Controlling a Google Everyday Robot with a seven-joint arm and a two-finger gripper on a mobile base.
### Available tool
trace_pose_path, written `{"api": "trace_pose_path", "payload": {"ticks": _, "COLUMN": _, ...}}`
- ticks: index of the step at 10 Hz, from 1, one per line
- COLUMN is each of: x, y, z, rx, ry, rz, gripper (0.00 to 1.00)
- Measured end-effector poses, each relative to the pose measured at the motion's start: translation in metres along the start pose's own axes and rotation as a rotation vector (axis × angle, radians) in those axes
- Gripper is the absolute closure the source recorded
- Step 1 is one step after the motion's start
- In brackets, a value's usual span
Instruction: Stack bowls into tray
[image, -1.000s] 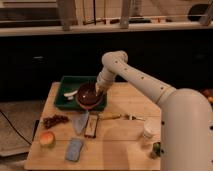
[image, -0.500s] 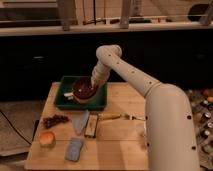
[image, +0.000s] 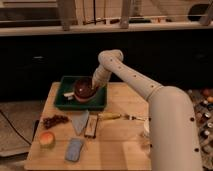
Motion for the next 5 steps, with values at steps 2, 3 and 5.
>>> {"api": "trace_pose_path", "payload": {"ticks": 2, "x": 0.0019, "y": -0.0029, "z": 0.0049, "rx": 0.020, "ry": 0.014, "rz": 0.032, "gripper": 1.00}}
{"api": "trace_pose_path", "payload": {"ticks": 3, "x": 0.0025, "y": -0.0033, "z": 0.0063, "rx": 0.030, "ry": 0.015, "rz": 0.042, "gripper": 1.00}}
{"api": "trace_pose_path", "payload": {"ticks": 5, "x": 0.0033, "y": -0.0030, "z": 0.0094, "rx": 0.049, "ry": 0.010, "rz": 0.062, "gripper": 1.00}}
